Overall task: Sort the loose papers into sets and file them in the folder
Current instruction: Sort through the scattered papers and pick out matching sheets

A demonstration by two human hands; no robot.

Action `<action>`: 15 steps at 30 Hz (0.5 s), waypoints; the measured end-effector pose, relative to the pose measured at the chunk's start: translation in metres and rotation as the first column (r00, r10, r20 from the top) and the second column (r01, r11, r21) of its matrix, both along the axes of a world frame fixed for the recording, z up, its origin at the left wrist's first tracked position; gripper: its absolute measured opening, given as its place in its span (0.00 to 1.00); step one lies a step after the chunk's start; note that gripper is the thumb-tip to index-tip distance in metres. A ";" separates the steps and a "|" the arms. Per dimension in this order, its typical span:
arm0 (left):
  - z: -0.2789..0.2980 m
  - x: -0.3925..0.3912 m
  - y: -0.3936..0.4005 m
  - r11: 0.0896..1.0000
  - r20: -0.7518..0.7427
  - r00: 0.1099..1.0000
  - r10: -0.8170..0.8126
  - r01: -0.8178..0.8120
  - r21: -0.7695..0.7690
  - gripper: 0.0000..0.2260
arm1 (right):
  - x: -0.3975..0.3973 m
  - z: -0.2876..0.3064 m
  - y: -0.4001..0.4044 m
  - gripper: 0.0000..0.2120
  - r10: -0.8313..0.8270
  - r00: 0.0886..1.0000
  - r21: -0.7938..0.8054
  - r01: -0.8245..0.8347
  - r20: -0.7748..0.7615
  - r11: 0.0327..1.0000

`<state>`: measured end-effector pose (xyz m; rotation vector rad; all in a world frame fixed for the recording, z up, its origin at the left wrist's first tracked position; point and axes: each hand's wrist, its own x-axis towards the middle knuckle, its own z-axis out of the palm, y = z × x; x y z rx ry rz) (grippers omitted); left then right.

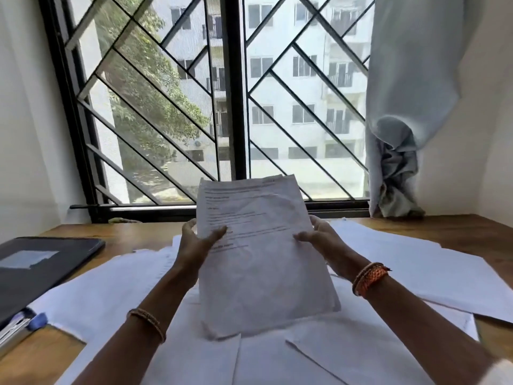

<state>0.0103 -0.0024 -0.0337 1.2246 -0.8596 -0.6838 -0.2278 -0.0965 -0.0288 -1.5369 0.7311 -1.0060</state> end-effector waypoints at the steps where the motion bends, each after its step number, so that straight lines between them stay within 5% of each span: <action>1: 0.007 -0.001 0.004 0.995 -0.127 0.987 -0.094 0.096 0.006 0.23 | 0.002 -0.002 0.000 0.15 -0.026 1.000 -0.009 0.026 -0.002 1.000; 3: 0.017 -0.003 0.014 0.949 -0.307 0.903 -0.302 0.314 -0.011 0.15 | 0.005 -0.004 0.004 0.13 -0.080 0.996 -0.011 0.081 0.028 0.997; 6: 0.019 -0.006 0.023 0.899 -0.235 0.886 -0.399 0.428 0.089 0.11 | 0.009 -0.002 0.010 0.11 0.006 0.997 0.014 -0.007 0.075 1.000; 9: 0.012 -0.010 0.020 0.907 -0.153 0.939 -0.308 0.338 0.251 0.10 | 0.010 0.000 0.014 0.12 0.147 0.988 -0.013 -0.148 -0.056 0.989; 11: 0.007 -0.007 0.016 0.940 -0.141 0.972 -0.188 0.220 0.260 0.10 | 0.005 0.007 0.010 0.13 0.043 0.966 -0.117 -0.076 -0.257 0.990; 13: 0.004 0.002 0.014 0.960 -0.131 0.986 -0.107 0.137 0.245 0.10 | -0.013 0.020 -0.001 0.26 -0.148 0.817 -0.293 -0.026 -0.557 0.956; 15: 0.001 0.007 0.011 0.957 -0.116 0.988 -0.100 0.128 0.261 0.12 | -0.042 0.025 -0.009 0.41 -0.281 0.427 -0.353 -0.099 -0.860 0.930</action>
